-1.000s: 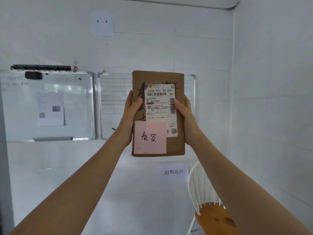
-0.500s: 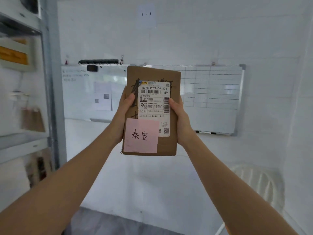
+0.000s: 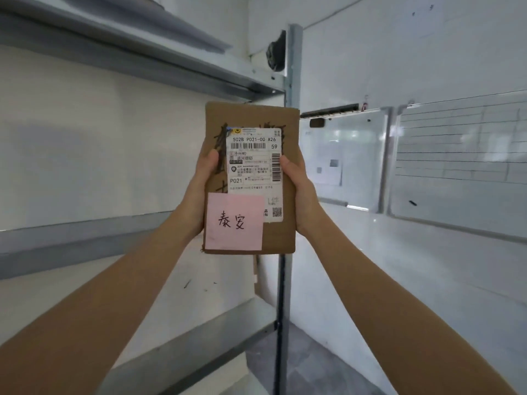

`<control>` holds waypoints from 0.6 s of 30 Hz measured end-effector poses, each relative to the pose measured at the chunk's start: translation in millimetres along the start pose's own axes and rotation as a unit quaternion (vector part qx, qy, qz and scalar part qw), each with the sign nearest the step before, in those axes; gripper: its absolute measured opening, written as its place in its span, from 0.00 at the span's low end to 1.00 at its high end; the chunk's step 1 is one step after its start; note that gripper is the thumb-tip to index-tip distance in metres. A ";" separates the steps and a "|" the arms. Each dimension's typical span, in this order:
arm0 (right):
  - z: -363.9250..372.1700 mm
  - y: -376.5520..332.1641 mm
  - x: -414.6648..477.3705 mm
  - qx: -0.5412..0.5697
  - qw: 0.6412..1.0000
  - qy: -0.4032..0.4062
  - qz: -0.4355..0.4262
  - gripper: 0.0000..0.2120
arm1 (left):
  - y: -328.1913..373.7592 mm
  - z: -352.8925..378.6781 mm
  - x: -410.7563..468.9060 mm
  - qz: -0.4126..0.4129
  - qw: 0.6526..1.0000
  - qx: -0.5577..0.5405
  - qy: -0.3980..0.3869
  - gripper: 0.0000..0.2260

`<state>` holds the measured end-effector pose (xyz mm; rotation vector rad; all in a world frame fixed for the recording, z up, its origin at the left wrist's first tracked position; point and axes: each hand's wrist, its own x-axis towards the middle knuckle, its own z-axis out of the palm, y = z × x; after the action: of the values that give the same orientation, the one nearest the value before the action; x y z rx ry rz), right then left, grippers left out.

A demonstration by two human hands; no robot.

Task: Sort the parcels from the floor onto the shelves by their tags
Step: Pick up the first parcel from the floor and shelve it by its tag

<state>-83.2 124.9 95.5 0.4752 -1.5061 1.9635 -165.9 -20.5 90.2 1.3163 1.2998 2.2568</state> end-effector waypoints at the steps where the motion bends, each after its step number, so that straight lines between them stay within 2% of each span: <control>1: 26.6 10.4 -0.6 0.012 1.000 -0.015 0.010 0.33 | 16.8 -20.2 -15.6 0.009 1.000 0.017 0.021 0.22; 5: 140.3 52.2 -14.4 0.071 0.994 -0.073 0.050 0.34 | 88.9 -98.3 -93.3 0.023 0.990 0.083 0.109 0.22; 11: 316.6 101.1 -54.7 0.168 0.966 -0.174 0.087 0.32 | 201.8 -182.7 -230.3 0.045 0.964 0.146 0.216 0.45; 18: 492.5 130.5 -110.2 0.250 0.913 -0.286 0.146 0.30 | 316.7 -233.1 -368.1 0.097 0.920 0.209 0.318 0.49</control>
<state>-126.9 -394.1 73.7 1.1899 -1.4409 2.6174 -67.1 -549.7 72.0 0.8517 2.0353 2.7909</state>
